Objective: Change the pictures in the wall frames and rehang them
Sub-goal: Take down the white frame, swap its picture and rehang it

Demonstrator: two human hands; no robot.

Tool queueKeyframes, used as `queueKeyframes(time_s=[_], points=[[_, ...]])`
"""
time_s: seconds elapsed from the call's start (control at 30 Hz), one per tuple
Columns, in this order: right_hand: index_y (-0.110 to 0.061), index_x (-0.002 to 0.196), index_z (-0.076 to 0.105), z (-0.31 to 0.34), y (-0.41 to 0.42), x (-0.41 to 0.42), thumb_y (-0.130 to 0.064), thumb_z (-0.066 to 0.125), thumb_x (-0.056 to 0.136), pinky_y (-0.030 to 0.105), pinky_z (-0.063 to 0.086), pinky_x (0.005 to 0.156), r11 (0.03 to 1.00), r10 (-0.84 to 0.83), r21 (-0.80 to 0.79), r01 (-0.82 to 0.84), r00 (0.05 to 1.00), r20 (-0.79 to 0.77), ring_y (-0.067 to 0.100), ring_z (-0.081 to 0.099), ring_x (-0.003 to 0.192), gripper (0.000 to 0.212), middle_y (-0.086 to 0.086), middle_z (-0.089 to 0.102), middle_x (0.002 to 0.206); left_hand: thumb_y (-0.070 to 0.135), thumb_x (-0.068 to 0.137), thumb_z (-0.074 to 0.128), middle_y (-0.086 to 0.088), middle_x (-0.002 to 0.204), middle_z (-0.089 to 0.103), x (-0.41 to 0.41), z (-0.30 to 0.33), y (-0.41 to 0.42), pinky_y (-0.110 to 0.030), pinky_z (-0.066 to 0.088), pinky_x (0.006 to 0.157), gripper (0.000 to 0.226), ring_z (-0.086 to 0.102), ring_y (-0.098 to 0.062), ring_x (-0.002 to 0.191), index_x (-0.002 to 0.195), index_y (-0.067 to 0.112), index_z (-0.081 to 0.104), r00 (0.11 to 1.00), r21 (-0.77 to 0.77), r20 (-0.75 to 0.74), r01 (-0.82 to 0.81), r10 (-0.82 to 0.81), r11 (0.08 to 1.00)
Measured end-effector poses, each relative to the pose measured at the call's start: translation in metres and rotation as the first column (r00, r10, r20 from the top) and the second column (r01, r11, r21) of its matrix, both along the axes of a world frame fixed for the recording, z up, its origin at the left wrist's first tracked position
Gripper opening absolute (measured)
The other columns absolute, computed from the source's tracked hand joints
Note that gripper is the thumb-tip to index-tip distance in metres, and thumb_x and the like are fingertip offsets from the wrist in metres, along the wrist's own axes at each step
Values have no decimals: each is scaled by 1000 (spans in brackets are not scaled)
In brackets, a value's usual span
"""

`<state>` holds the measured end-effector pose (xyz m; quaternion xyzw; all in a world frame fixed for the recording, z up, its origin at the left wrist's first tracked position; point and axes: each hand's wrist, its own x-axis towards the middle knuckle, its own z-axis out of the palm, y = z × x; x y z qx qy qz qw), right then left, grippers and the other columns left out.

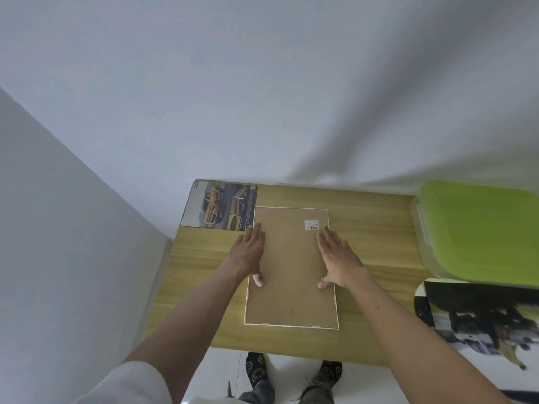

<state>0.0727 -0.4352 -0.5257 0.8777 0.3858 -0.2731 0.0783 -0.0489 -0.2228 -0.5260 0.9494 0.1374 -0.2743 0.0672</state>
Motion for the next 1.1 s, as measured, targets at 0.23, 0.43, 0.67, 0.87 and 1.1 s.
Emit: queueKeyframes(time_s=[0.23, 0.43, 0.67, 0.87, 1.1], points=[[-9, 152, -25, -9, 12, 24, -55, 89, 56, 47, -5, 123, 990, 113, -69, -120, 990, -86, 26, -23, 149, 156, 11, -34, 158, 54, 45, 91, -14, 156, -32, 12, -8, 14, -42, 1, 123, 165, -26, -28, 146, 147, 2, -27, 996, -34, -70, 61, -63, 998], [-12, 152, -26, -13, 14, 30, -56, 89, 53, 50, -6, 120, 989, 109, -90, -121, 986, -127, 24, -25, 149, 158, 8, -38, 156, 49, 52, 91, -16, 154, -33, 20, -8, 9, -42, -2, 123, 159, -26, -30, 145, 146, 1, -28, 992, 9, -121, 46, -44, 999], [-12, 152, -26, 0, 27, 25, -50, 91, 55, 54, -4, 122, 980, 83, -174, -96, 993, -84, 24, -24, 149, 157, 8, -37, 157, 52, 50, 91, -14, 155, -35, 19, -3, 8, -41, -7, 122, 161, -29, -27, 144, 145, 4, -30, 991, 3, -133, 1, -1, 1000], [-14, 156, -14, 7, 21, 8, -44, 86, 67, 52, -5, 122, 989, 86, -119, -87, 996, -16, 26, -22, 150, 137, 11, -27, 161, 63, 54, 84, -16, 156, -30, -1, 3, 11, -44, -8, 122, 155, -28, -29, 145, 149, 2, -21, 994, -22, -4, 106, -106, 994], [-24, 152, -26, -3, -17, -24, -60, 85, 57, 53, -6, 120, 991, 111, -64, -117, 990, -92, 28, -26, 148, 151, 12, -36, 157, 60, 49, 87, -15, 155, -34, -40, -3, 9, -44, -7, 122, 161, -30, -27, 143, 147, 2, -27, 988, -84, -51, 142, -147, 986]])
